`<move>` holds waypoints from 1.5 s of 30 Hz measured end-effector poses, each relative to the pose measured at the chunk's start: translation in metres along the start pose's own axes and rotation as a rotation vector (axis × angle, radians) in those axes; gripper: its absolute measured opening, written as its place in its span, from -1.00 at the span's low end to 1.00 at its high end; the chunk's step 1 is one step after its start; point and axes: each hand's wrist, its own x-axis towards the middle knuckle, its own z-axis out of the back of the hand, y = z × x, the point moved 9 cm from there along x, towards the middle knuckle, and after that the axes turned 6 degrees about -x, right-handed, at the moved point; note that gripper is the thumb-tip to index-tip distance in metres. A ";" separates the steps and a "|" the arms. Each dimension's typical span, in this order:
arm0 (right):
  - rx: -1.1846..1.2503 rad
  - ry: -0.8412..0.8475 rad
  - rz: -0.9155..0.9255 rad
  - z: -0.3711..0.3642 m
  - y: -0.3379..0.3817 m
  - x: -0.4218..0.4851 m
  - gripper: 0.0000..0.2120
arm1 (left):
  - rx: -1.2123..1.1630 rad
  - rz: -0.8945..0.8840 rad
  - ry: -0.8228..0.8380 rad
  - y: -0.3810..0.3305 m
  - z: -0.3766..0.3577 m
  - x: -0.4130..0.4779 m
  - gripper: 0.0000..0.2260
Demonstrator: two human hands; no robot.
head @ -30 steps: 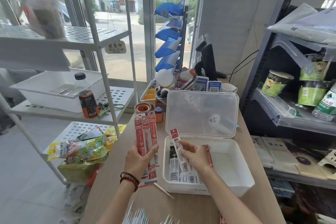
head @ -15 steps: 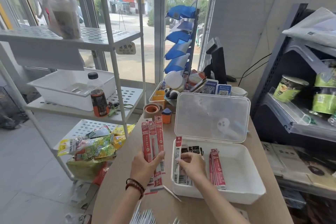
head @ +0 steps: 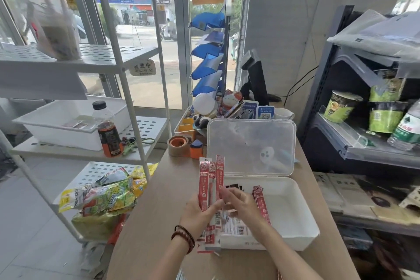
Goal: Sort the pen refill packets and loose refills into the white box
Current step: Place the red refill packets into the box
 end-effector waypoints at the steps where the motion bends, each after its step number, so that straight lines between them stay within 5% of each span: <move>1: -0.008 -0.009 0.009 0.006 0.002 -0.003 -0.70 | 0.001 -0.012 0.015 -0.003 -0.009 0.002 -0.71; 9: -0.057 -0.201 -0.037 0.079 -0.015 -0.010 -0.78 | 0.062 -0.079 0.131 -0.012 -0.067 0.007 -0.65; 14: -0.258 -0.312 -0.054 0.117 -0.029 -0.007 -0.86 | 0.106 -0.105 0.059 -0.017 -0.077 0.008 -0.81; 20: -0.452 -0.327 -0.136 0.114 -0.047 -0.012 -0.51 | 0.148 -0.078 -0.013 -0.007 -0.072 0.013 -0.75; 28: -0.722 -0.357 -0.165 0.113 -0.054 -0.013 -0.70 | 0.126 0.020 -0.076 0.007 -0.065 0.020 -0.75; 38: -0.409 -0.343 0.159 0.101 -0.010 -0.025 -0.64 | 0.078 0.038 -0.035 0.001 -0.066 0.016 -0.76; 45: -0.374 -0.281 0.123 0.101 -0.018 -0.021 -0.74 | 0.077 0.041 0.056 0.002 -0.075 0.015 -0.78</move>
